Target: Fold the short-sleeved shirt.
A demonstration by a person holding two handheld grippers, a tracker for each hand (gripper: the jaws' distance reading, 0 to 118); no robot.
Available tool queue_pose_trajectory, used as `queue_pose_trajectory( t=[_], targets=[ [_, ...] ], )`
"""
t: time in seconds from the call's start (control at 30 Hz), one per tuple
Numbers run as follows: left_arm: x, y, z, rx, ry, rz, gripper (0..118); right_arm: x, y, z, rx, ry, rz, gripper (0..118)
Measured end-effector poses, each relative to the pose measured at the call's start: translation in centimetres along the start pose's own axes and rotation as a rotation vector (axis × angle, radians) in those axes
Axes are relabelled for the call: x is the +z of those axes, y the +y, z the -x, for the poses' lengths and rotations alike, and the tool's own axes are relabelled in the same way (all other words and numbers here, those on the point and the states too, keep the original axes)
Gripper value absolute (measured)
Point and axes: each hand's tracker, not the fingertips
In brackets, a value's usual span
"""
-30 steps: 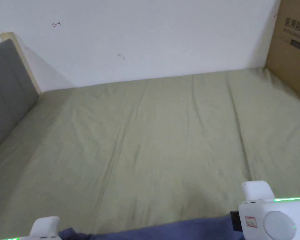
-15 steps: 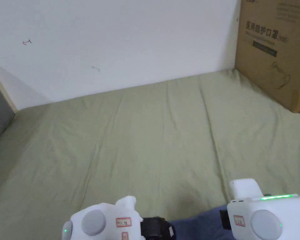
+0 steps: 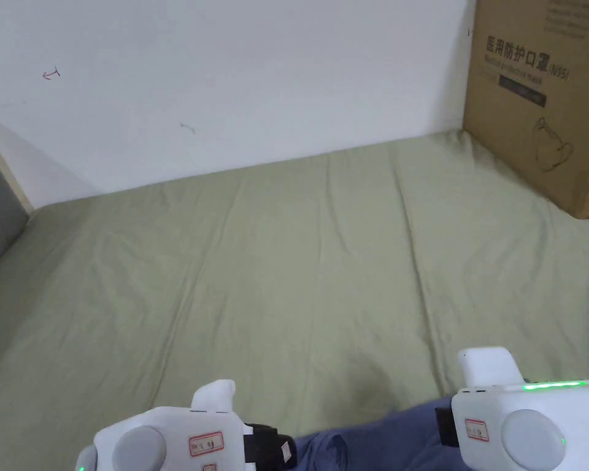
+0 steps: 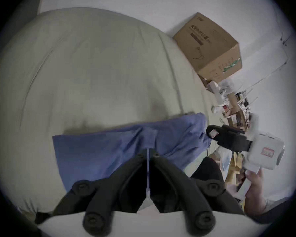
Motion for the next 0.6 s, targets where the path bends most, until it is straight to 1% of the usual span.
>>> queue_pose_trajectory(
  t=[0.17, 0.27, 0.33, 0.37, 0.4, 0.43, 0.5, 0.6],
  targets=[
    [-4.0, -0.9, 0.7, 0.014, -0.035, 0.112, 2, 0.0, 0.2, -0.1, -0.007, 0.007, -0.006, 4],
    [-7.7, -1.3, 0.4, 0.044, -0.118, 0.203, 2, 0.3, -0.1, -0.2, -0.010, -0.001, -0.008, 4],
    [-11.0, -2.1, 0.4, 0.068, -0.133, 0.298, 2, 0.6, -0.4, -0.4, -0.018, -0.002, -0.032, 4],
    [-11.7, -2.3, -0.1, 0.090, -0.159, 0.309, 2, 0.6, -0.4, -0.4, -0.018, -0.002, -0.031, 4],
    [-12.6, -2.7, 0.0, 0.133, -0.222, 0.319, 2, 0.5, -0.4, -0.4, -0.016, -0.004, -0.024, 4],
    [-13.0, -3.2, -0.1, 0.160, -0.245, 0.332, 2, 0.5, -0.4, -0.4, -0.012, -0.006, -0.016, 4],
    [-12.2, -3.2, -0.6, 0.127, -0.234, 0.297, 2, 0.6, -0.5, -0.4, -0.008, -0.007, -0.013, 4],
    [-9.4, -3.1, 0.4, 0.097, -0.291, 0.253, 2, 0.8, -0.3, -0.6, -0.006, -0.014, -0.022, 4]
  ],
)
